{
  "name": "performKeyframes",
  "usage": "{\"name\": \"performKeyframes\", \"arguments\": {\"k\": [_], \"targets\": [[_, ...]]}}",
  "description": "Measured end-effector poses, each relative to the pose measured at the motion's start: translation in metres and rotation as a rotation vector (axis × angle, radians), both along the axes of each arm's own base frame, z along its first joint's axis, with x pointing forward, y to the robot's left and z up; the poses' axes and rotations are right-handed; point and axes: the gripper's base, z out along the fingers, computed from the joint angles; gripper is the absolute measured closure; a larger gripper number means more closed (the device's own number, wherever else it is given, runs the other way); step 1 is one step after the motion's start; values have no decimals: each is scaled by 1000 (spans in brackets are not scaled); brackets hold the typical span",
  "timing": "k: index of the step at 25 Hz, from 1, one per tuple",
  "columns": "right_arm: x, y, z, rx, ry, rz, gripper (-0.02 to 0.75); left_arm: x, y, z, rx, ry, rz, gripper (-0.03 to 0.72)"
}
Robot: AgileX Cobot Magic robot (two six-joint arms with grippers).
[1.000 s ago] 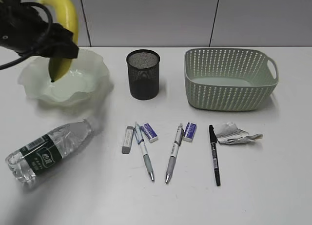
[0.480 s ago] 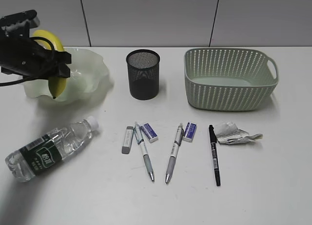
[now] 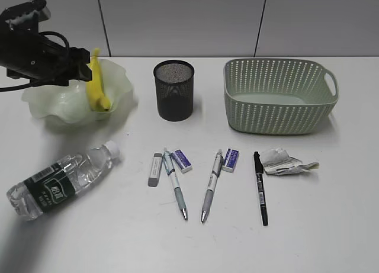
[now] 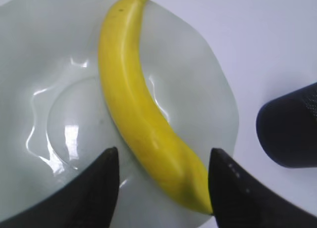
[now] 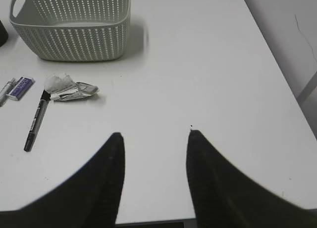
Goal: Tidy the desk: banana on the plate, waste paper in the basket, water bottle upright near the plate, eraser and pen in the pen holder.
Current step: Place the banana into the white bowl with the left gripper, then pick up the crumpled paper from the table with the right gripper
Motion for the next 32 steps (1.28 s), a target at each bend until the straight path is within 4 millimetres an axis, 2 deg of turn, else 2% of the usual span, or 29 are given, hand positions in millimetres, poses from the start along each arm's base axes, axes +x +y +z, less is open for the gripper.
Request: {"name": "performKeyframes", "arguments": {"k": [2,5,9,12,15,18,20,22,25,29,32], "targets": [[0,0,0,0,0,0,399,-3,-2,4,-10,26,-24,258],[0,0,0,0,0,0,399,-14,-3,24,-4,38,-83,258],[0,0,0,0,0,0,399,-40,0,76,34,-29,-164,258],[0,0,0,0,0,0,399,-70,4,117,69,-89,-217,258],[0,0,0,0,0,0,399,-109,11,160,95,-169,-239,258],[0,0,0,0,0,0,399,-151,22,191,131,-216,-216,258],[0,0,0,0,0,0,399,-181,30,202,152,-224,-181,260],[0,0,0,0,0,0,399,-214,39,206,168,-231,-145,278],[0,0,0,0,0,0,399,-267,51,198,170,-265,-96,306],[0,0,0,0,0,0,399,-321,61,160,153,-289,-72,316],[0,0,0,0,0,0,399,-353,68,127,171,-312,-64,320]]}}
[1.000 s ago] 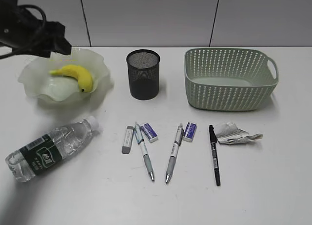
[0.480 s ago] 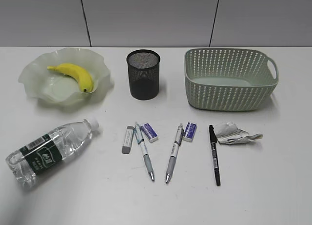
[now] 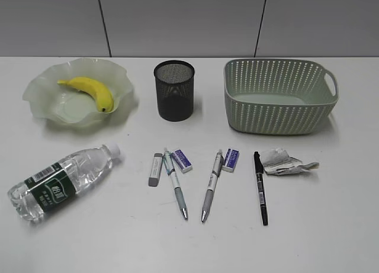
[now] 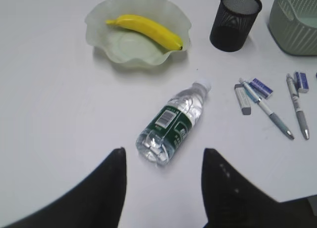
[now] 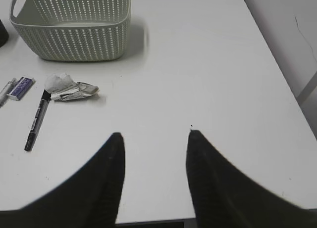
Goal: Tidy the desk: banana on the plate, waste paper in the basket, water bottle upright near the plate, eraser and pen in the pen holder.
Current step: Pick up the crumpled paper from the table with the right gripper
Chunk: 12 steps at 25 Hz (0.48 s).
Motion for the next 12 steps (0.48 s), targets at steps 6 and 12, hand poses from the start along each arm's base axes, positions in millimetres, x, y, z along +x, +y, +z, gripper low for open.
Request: {"name": "performKeyframes", "arguments": {"k": [6,12], "targets": [[0,0,0,-1,0,0,399,-42,9,-31,5,-115,9,325],[2,3,0,-20,15,49,399,-46,13,-36,29,-164,32,326]]}}
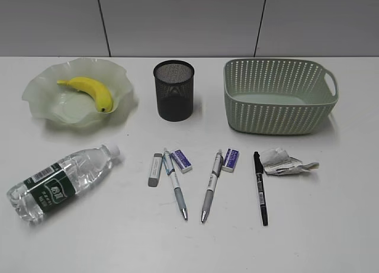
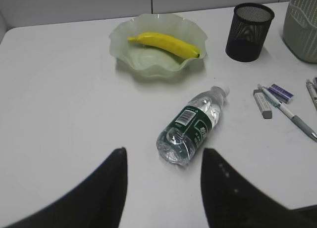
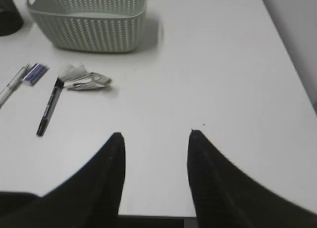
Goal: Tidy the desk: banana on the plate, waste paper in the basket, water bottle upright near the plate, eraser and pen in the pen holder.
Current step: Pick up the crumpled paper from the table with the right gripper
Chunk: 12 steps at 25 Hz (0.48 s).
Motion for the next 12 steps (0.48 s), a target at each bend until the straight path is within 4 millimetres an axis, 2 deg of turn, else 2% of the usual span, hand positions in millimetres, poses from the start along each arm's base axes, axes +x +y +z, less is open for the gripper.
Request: {"name": "performKeyframes", "arguments": {"k": [3,7,12], "targets": [[14,7,0,-36,83,111,399,0,0,0,2,-3,2,326],[46,14,3,-53,220,235,391,0,0,0,3,-4,2,327],[87,22,12,-69,252,344,321,0,0,0,1,-3,3,327]]}}
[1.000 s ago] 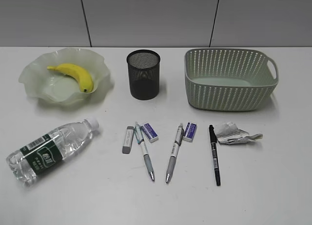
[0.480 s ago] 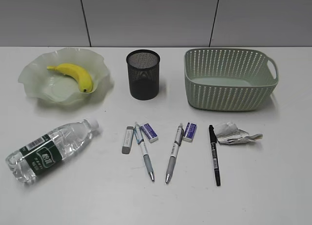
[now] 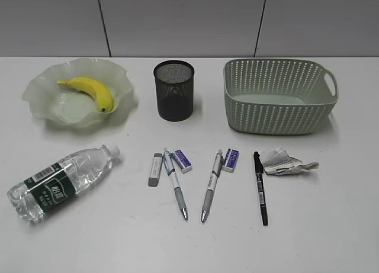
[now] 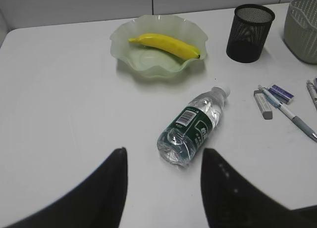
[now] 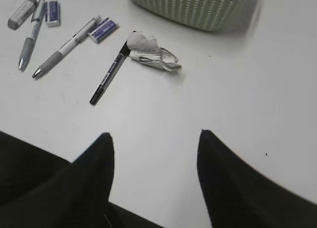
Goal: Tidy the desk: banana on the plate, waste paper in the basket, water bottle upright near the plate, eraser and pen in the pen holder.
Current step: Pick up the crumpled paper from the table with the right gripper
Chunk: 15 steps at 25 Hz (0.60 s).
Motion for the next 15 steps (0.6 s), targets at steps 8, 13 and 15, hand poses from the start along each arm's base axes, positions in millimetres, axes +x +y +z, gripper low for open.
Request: {"name": "performKeyframes", "arguments": {"k": [8,13,15], "targets": [[87,31,-29,-166,210,251,202,0,0,0,0,0,0,327],[142,52,-70,-234,327,309,196,0,0,0,0,0,0,327],[162,62,-87,-268,342,332,196,0,0,0,0,0,0,327]]}}
